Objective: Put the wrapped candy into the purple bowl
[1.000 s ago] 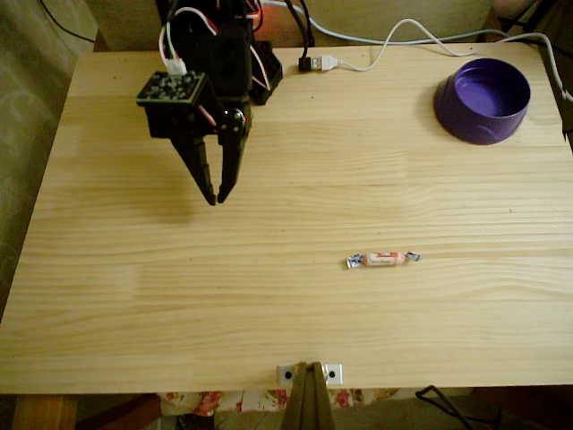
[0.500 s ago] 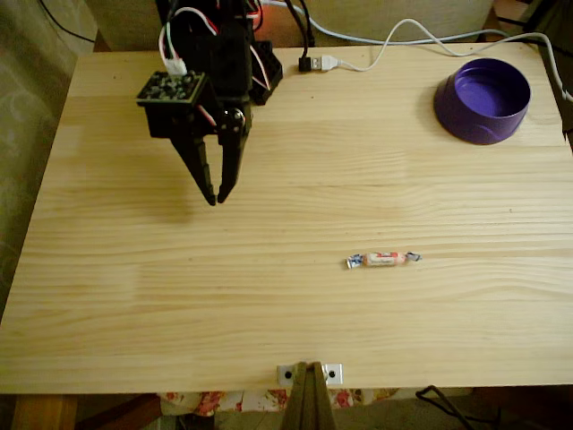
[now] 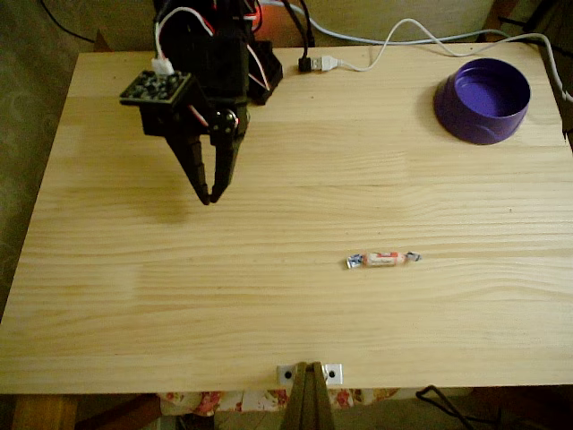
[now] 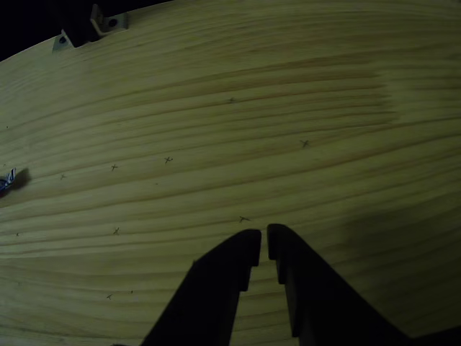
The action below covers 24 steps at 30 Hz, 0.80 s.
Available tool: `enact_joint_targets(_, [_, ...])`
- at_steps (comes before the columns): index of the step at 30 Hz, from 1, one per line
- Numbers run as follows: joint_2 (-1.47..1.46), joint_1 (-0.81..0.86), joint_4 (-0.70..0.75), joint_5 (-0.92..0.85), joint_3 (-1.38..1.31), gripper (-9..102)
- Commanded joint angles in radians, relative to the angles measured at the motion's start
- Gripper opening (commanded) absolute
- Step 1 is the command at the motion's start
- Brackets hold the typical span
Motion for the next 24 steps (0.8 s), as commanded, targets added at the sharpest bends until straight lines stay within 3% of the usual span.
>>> enact_joint_targets(1, [0.008, 0.023, -0.008, 0.015, -0.043, 0])
enact_joint_targets(3, [0.008, 0.021, -0.008, 0.006, -0.044, 0])
enact_joint_targets(7, [0.009, 0.003, -0.044, -0.262, -0.029, 5])
enact_joint_targets(11, [0.009, -0.003, -0.051, -0.408, -0.044, 1])
enact_joint_targets(24, [-0.086, -0.084, 0.069, -0.617, -0.275, 3])
